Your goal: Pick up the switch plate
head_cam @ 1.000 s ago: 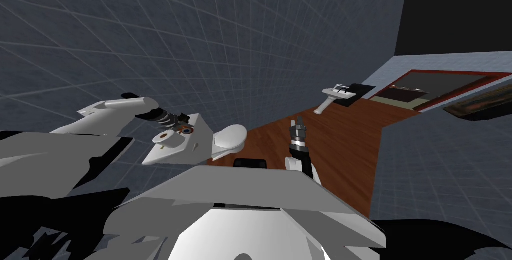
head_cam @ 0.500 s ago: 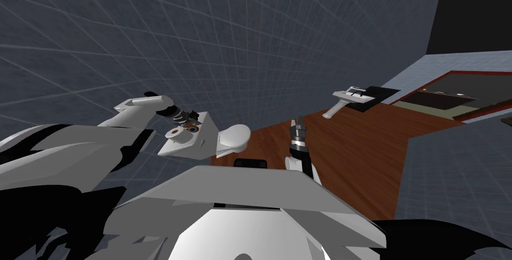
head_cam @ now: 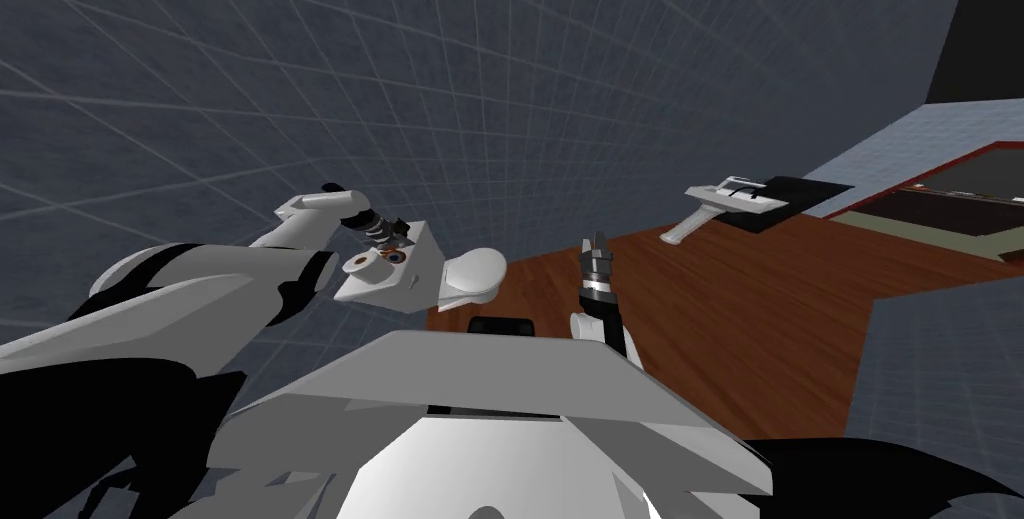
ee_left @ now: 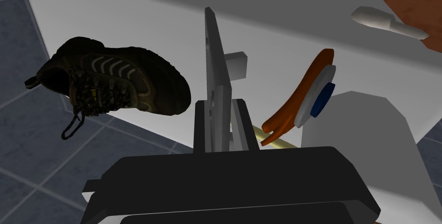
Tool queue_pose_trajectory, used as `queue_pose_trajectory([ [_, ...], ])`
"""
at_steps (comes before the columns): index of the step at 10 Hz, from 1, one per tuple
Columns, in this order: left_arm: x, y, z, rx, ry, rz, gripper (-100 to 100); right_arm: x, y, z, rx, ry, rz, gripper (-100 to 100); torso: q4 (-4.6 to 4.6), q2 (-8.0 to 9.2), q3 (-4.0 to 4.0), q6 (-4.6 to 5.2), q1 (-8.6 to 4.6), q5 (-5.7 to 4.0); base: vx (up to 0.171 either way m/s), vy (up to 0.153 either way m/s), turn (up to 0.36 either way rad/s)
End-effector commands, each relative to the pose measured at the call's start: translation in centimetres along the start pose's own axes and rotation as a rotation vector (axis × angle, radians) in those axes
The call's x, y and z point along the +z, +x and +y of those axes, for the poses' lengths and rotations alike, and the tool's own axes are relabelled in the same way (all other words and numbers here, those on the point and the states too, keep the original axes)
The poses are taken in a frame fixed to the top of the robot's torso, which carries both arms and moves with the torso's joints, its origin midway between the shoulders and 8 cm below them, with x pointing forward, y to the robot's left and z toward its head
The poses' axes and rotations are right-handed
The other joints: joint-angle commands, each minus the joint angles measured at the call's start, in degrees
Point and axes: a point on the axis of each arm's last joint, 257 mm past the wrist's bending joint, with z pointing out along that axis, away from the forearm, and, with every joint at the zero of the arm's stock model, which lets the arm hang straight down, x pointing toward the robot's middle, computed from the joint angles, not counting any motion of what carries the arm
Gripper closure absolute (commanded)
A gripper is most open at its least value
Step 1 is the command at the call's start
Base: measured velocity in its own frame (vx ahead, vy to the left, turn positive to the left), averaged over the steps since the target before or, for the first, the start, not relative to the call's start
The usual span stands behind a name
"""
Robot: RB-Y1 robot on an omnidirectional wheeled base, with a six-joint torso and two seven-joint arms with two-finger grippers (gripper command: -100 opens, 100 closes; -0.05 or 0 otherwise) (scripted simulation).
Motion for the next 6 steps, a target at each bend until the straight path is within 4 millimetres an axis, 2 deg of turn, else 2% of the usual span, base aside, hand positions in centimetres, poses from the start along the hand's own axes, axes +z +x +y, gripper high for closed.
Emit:
queue_pose_trajectory([
  [1,-0.3,3.5,-0.9,0.022,0.007,0.044,100,0.0,0.0,0.0,0.0,0.0,0.0,0,0.0,0.0,0.0,0.0,0.0,0.0,0.018,0.027,0.304],
  [2,0.1,5.0,-0.9,0.044,0.003,0.047,100,0.0,0.0,0.0,0.0,0.0,0.0,0,0.01,-0.05,-0.01,-0.11,0.07,-0.01,0.028,0.023,0.239],
  [3,0.4,4.8,-0.6,0.057,-0.002,0.025,100,0.0,0.0,0.0,0.0,0.0,0.0,0,-0.05,-0.1,-0.07,-0.04,0.1,0.06,0.013,0.008,0.077],
  [4,-0.4,8.2,-1.7,0.072,0.008,0.079,100,0.0,0.0,0.0,0.0,0.0,0.0,0,-0.06,-0.09,-0.07,-0.01,0.07,0.07,0.028,0.032,0.409],
  [5,-0.1,9.8,-1.5,0.096,0.004,0.081,100,0.0,0.0,0.0,0.0,0.0,0.0,0,-0.03,-0.09,-0.05,-0.19,0.14,0.03,0.03,0.024,0.259],
  [6,0.3,9.8,-1.1,0.111,-0.003,0.059,100,0.0,0.0,0.0,0.0,0.0,0.0,0,-0.06,-0.1,-0.08,0.0,0.11,0.07,0.012,0.008,-0.038],
])
